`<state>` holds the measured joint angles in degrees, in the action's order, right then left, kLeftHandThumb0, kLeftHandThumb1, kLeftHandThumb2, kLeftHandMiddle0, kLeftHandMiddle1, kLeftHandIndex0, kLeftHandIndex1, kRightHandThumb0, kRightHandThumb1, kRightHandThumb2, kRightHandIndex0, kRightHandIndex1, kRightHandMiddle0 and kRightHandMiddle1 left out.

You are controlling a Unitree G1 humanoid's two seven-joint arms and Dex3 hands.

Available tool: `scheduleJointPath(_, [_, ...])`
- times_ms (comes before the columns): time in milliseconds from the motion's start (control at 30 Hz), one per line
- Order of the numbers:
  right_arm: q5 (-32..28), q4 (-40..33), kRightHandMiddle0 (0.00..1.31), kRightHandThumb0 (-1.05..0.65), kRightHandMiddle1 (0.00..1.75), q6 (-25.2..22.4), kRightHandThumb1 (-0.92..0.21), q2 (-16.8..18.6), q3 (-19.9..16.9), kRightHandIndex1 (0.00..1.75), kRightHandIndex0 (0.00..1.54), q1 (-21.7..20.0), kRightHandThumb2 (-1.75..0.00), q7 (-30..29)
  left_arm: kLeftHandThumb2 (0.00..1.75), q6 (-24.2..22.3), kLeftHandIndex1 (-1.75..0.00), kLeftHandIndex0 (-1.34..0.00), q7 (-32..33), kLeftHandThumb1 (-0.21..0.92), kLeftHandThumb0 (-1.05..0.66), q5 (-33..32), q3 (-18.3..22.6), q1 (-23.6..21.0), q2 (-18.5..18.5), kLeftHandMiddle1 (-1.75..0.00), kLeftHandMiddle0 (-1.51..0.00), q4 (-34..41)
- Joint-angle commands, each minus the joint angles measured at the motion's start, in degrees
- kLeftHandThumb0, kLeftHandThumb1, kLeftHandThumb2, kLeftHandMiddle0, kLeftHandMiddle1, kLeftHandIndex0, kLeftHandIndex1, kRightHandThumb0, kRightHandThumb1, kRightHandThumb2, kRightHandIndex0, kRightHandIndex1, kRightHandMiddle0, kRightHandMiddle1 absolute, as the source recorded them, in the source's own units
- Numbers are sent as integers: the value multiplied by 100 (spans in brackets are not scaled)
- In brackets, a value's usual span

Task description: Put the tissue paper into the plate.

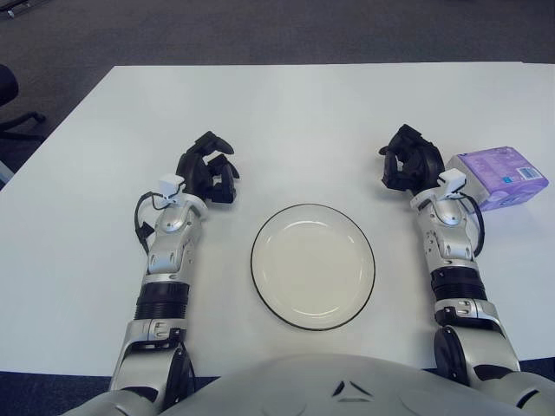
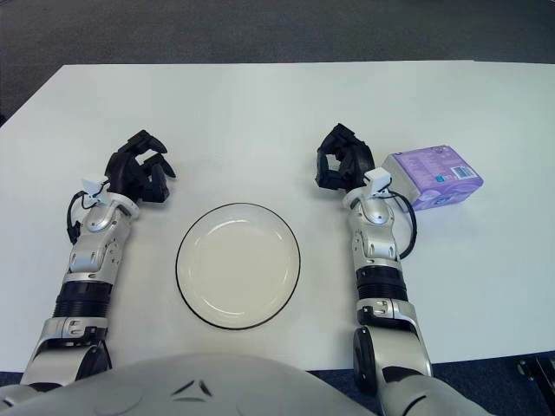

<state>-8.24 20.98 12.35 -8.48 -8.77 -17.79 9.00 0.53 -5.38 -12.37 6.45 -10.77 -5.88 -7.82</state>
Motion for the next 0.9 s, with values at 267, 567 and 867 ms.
scheduleJointPath(267, [-56, 576, 57, -46, 175, 81, -37, 369, 12, 175, 133, 698, -125, -34, 175, 40, -171, -70, -41, -7, -1, 4, -13, 638, 237, -175, -90, -462])
scheduleJointPath(567, [141, 547, 58, -47, 175, 128, -36, 399, 42, 175, 132, 714, -127, -331, 175, 78, -170, -71, -55, -7, -1, 4, -8, 630, 205, -175, -90, -496])
scheduleJointPath(867, [530, -333, 60, -48, 175, 80, -33, 401, 207, 175, 129, 1007, -130, -826, 175, 85, -170, -71, 15, -7, -1, 44, -20, 630, 219, -175, -90, -488])
